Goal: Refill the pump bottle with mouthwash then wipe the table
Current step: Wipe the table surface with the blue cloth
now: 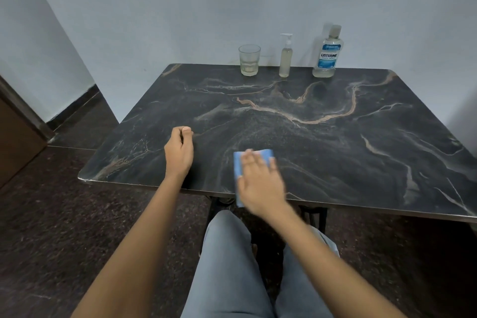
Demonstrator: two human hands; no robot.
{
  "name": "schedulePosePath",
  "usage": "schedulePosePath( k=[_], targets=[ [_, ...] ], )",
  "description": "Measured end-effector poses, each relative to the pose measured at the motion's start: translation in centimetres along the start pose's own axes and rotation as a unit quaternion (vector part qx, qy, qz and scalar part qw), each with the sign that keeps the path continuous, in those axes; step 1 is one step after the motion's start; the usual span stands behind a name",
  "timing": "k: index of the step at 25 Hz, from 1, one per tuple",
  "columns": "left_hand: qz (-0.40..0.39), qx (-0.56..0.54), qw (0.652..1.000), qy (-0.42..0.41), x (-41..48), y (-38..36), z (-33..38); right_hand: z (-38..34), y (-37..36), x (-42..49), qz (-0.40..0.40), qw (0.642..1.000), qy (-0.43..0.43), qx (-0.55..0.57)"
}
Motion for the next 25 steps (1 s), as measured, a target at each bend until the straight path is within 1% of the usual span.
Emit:
schedulePosePath(
  k=[2,4,6,7,8,9,11,13,14,16,17,18,19,20,22,23,25],
  targets=[
    [0.022,-0.021,0.999,0.014,0.1,0.5,-0.4,-7.2,-1.3,0.1,-0.026,0.997,0.069,0.028],
    [0.032,-0.035,0.999,0.025,0.2,0.8,-0.7,-11.0,-1.6,1.0,-0.048,0.992,0.11,0.05],
    [0.039,-0.035,0.998,0.031,0.2,1.1,-0.9,-11.3,-1.9,2.6,-0.072,0.985,0.149,0.056],
    [0.036,-0.03,0.998,0.031,0.2,1.1,-0.8,-10.4,-1.7,3.4,-0.077,0.982,0.161,0.058],
    [0.03,-0.025,0.999,0.032,0.2,1.0,-0.7,-8.1,-1.5,4.7,-0.07,0.984,0.151,0.055],
    [0.022,-0.021,0.999,0.034,0.1,1.0,-0.6,-5.0,-1.0,6.2,-0.052,0.991,0.115,0.053],
    [0.014,-0.018,0.999,0.038,0.0,0.8,-0.6,4.4,0.8,9.3,-0.013,0.996,-0.03,0.08],
    [0.015,-0.013,0.999,0.032,-0.1,0.6,-0.3,14.7,2.7,10.1,0.006,0.979,-0.182,0.095],
    [0.018,-0.011,0.999,0.029,-0.1,0.6,-0.2,18.4,3.4,9.9,0.005,0.969,-0.232,0.088],
    [0.015,-0.004,1.0,0.025,0.1,0.3,-0.1,21.7,3.6,9.4,-0.008,0.954,-0.29,0.069],
    [0.011,0.002,1.0,0.024,0.3,0.1,0.0,21.3,3.3,9.2,-0.01,0.949,-0.309,0.055],
    [0.007,0.01,1.0,0.022,0.4,-0.1,-0.1,19.8,2.9,9.4,-0.008,0.95,-0.308,0.043],
    [0.004,0.017,1.0,0.018,0.6,-0.3,-0.1,17.2,2.8,9.7,-0.005,0.96,-0.279,0.03],
    [0.003,0.023,1.0,0.014,0.7,-0.4,-0.2,13.8,2.5,10.1,0.001,0.975,-0.223,0.022],
    [0.009,0.027,1.0,0.01,0.7,-0.4,-0.3,4.9,1.0,9.8,-0.004,0.998,-0.063,0.001],
    [0.02,0.024,0.999,0.011,0.7,-0.2,-0.4,0.2,0.0,9.3,-0.009,1.0,0.02,-0.01],
    [0.046,0.008,0.999,0.018,0.8,0.3,-0.7,-7.7,-1.2,7.8,-0.018,0.986,0.166,0.0]
  ],
)
Point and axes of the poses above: each hand's wrist, its own x-axis towards the middle knuckle, its own y-axis out of the back of the hand, z = x × y, the point moved 8 cm from there along x, towards the middle knuckle, and after that the axes turned 12 degrees about -y, right-handed, at the moved point
